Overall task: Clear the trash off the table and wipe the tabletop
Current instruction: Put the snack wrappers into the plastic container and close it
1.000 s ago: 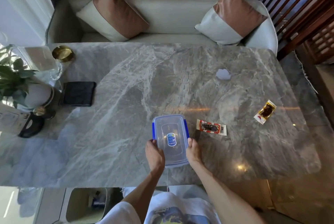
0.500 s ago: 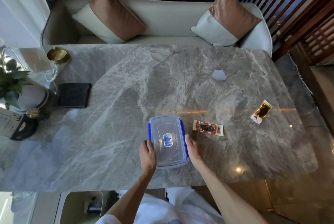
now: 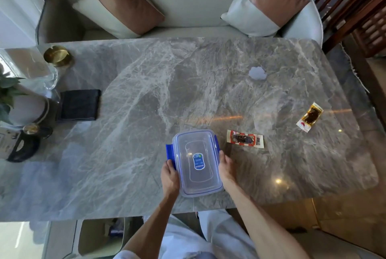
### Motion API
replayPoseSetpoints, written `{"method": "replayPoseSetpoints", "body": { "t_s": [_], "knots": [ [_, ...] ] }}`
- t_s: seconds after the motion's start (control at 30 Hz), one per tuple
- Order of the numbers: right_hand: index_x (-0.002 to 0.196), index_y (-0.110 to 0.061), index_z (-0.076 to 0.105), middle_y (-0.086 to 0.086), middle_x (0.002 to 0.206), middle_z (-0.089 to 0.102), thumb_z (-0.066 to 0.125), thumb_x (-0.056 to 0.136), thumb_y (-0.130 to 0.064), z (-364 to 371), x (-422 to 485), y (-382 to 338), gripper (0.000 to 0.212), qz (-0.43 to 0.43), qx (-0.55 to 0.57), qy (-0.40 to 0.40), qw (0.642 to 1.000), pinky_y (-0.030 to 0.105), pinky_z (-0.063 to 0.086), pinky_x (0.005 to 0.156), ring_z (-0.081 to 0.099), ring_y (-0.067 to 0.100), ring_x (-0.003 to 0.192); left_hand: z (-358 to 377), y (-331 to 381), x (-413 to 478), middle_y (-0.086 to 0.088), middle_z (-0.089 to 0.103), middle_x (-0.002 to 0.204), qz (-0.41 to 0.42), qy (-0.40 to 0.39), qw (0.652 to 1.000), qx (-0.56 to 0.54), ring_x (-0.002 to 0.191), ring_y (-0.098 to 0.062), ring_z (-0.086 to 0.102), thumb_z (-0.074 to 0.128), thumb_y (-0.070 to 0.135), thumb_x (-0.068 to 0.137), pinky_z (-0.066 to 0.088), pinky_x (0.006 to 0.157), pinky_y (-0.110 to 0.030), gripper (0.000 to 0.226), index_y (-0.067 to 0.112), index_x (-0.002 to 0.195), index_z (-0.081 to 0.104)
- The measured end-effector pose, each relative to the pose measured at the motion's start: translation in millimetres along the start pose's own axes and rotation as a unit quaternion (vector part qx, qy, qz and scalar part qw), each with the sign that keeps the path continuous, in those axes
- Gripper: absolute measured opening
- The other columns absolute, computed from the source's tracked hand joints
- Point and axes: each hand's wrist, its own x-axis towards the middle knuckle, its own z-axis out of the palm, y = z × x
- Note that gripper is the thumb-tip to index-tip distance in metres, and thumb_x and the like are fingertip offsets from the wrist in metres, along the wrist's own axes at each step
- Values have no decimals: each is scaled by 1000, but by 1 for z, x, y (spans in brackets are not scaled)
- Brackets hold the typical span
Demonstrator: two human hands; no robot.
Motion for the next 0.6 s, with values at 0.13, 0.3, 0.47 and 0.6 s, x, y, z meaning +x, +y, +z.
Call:
{"method": "replayPoseSetpoints", "body": {
  "t_s": [0.13,0.3,0.47,0.6],
  "knots": [
    [108,-14,62,6,97,65,36,101,-37,-2,1,-2,36,4,37,-34,999,36,47,87,61,21,91,3,6,0,-3,48,70,-15,2,1000,-7,66,-18,43,33,24,98,36,66,-37,29,13,73,43],
    [115,-11,63,4,98,65,35,99,-44,-15,-3,-3,46,-13,-5,49,999,38,46,91,60,22,94,-10,10,8,-30,56,93,-19,37,999,5,88,-39,54,32,27,86,42,77,-45,39,-6,94,52],
    [117,-13,64,1,108,67,62,88,-36,-12,-24,-20,37,-71,-76,-59,993,29,49,86,61,14,97,-18,42,3,-17,56,103,33,-17,998,56,98,-30,52,34,24,88,43,89,-43,38,2,109,57],
    [114,-34,65,10,111,66,69,72,-49,-1,4,13,45,-97,-105,-37,989,37,54,90,66,18,95,-10,38,10,-37,58,92,-8,-62,995,71,94,-49,55,36,32,73,47,79,-50,46,-3,90,59]
  ]
}}
